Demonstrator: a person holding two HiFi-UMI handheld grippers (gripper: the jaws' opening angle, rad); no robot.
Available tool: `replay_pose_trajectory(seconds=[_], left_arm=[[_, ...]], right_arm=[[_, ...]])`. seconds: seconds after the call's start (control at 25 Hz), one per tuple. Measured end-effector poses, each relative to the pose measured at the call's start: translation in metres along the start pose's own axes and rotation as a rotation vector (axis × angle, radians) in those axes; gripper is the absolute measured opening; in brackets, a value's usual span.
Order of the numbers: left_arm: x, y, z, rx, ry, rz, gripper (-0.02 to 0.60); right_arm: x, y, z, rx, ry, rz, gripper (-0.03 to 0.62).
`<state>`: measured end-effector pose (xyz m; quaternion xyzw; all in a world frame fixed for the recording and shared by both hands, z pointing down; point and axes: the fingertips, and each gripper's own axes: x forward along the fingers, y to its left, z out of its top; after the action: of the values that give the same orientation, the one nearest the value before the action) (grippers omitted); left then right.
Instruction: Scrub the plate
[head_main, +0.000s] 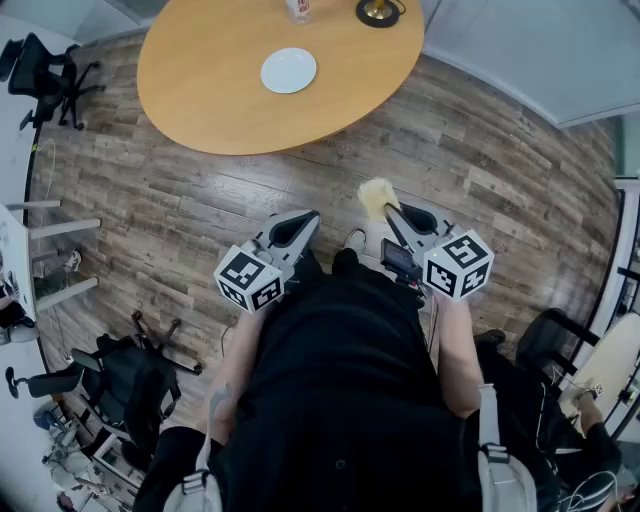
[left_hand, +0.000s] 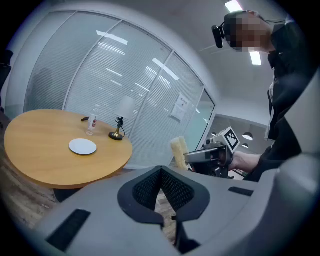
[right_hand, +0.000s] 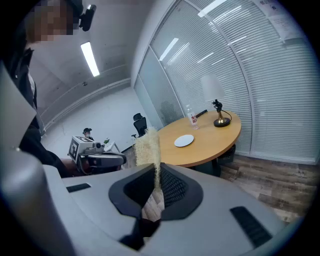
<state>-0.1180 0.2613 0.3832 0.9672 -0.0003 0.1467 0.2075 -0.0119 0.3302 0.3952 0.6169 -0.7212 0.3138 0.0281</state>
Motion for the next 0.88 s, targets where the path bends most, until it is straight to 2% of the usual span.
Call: replay_pose_trajectory(seconds=[0.32, 0.88], left_arm=[[-0.005, 0.001, -0.005, -0.027, -0.019, 0.002, 0.008], [0.008, -0.025, -0.025, -0.023, 0.046, -0.021, 0.008]], right_arm=[[-0.004, 0.004, -0.002, 0.017, -0.038, -0.005, 0.032], [-0.014, 0.004, -0.035, 0.09, -0.006, -0.002, 0.032]])
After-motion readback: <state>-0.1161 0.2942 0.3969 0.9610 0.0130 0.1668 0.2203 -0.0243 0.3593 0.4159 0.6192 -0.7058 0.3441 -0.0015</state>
